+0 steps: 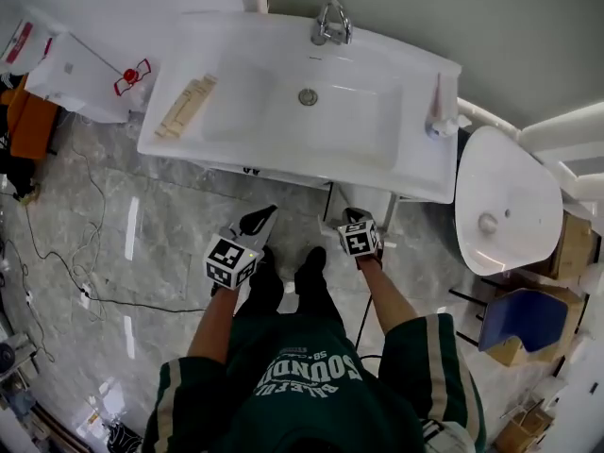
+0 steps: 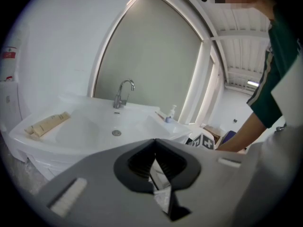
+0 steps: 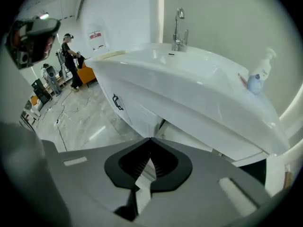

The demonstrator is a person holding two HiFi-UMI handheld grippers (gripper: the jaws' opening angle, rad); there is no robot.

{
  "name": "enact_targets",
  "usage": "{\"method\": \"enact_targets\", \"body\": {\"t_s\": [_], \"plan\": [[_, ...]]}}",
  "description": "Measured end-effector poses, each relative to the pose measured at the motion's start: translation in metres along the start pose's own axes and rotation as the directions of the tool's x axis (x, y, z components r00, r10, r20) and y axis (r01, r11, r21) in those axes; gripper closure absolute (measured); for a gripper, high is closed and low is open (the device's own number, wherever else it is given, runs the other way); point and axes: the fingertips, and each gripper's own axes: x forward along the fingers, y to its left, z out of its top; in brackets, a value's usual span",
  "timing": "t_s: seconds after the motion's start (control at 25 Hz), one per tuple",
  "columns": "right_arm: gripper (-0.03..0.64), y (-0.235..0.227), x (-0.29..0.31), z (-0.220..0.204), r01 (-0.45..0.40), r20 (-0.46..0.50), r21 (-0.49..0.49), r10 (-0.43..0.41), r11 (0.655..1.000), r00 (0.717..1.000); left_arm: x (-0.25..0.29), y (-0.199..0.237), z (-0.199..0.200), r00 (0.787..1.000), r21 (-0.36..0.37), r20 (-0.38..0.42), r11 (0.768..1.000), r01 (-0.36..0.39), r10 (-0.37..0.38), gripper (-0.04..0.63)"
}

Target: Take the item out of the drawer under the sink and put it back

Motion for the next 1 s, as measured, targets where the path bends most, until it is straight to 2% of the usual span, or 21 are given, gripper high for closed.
{"method": "enact_targets", "body": {"t_s": [0.16, 0.28, 0.4, 0.56, 0.8, 0.88, 1.0], "plan": [[0.615, 0.023, -0.040, 0.032, 0.002, 0.104, 0.003, -0.003, 1.000, 0.995, -0.011, 0.001, 0.014, 0.999, 0.032, 0.021, 0.999, 0.025, -0.025, 0.545], [0.615, 0.037, -0.083, 0.080, 0.012, 0.216, 0.008, -0.014, 1.000, 0.976, -0.026, 0.005, 0.030, 0.999, 0.060, 0.041, 0.998, 0.029, -0.032, 0.545], [0.615, 0.043, -0.127, 0.130, 0.039, 0.338, -0.016, -0.032, 0.999, 0.941, -0.037, 0.009, 0.050, 0.996, 0.092, 0.077, 0.995, 0.027, -0.034, 0.545], [0.615, 0.050, -0.176, 0.179, 0.055, 0.480, 0.016, -0.056, 0.998, 0.876, -0.052, 0.020, 0.076, 0.992, 0.125, 0.120, 0.992, 0.017, -0.033, 0.545], [0.615, 0.068, -0.232, 0.218, 0.052, 0.616, 0.051, -0.072, 0.997, 0.784, -0.076, 0.027, 0.103, 0.983, 0.168, 0.179, 0.986, 0.010, -0.041, 0.545], [0.615, 0.071, -0.241, 0.225, 0.048, 0.639, 0.061, -0.076, 0.997, 0.766, -0.080, 0.029, 0.108, 0.981, 0.181, 0.187, 0.984, 0.009, -0.044, 0.545], [0.615, 0.074, -0.246, 0.228, 0.039, 0.654, 0.078, -0.080, 0.996, 0.752, -0.083, 0.034, 0.113, 0.981, 0.186, 0.187, 0.983, 0.007, -0.043, 0.545]]}}
